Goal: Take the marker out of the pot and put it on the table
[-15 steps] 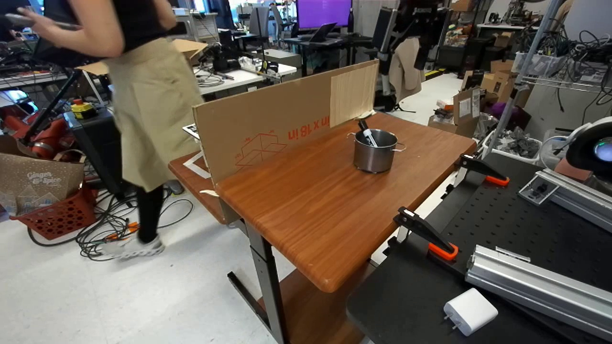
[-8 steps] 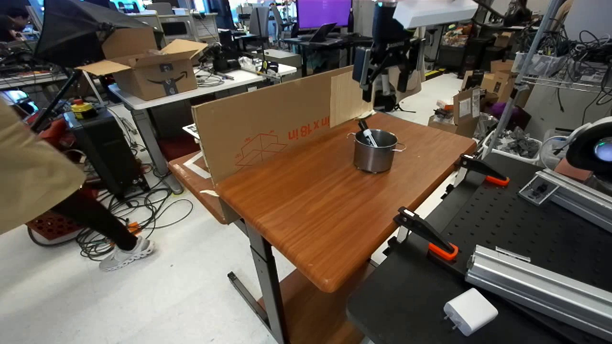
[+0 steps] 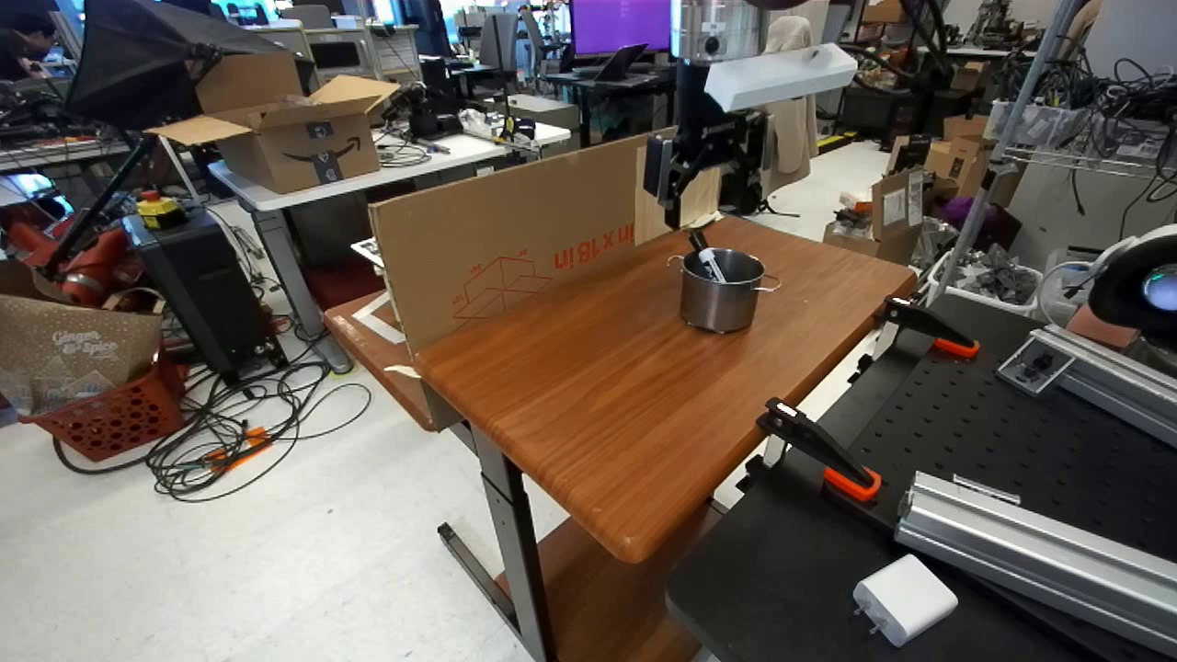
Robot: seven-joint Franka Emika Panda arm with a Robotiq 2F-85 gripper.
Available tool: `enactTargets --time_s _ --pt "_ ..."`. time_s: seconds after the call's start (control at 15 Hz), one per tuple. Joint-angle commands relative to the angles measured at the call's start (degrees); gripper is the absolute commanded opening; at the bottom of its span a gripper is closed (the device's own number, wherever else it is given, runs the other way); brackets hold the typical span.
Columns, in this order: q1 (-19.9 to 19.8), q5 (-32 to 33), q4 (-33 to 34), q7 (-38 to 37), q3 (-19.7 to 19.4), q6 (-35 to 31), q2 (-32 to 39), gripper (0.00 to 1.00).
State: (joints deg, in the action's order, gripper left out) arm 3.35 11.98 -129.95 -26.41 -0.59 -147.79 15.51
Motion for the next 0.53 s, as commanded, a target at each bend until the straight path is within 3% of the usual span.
enactTargets --time_s 0.0,0.13,0.2,0.27,0.47 --pt "2.56 0.63 2.47 -1.25 -2.04 -0.95 3.5 1.0" --pt "3.33 0.53 3.13 -1.01 -2.46 -0.71 4.75 1.0" --pt "3.62 0.51 3.46 -0.69 -2.6 -0.87 5.39 0.75" --pt "3.81 0.29 3.69 -0.55 -2.67 -0.86 5.73 0.72" --pt "4.24 0.1 4.23 -0.26 -2.91 -0.67 6.43 0.49"
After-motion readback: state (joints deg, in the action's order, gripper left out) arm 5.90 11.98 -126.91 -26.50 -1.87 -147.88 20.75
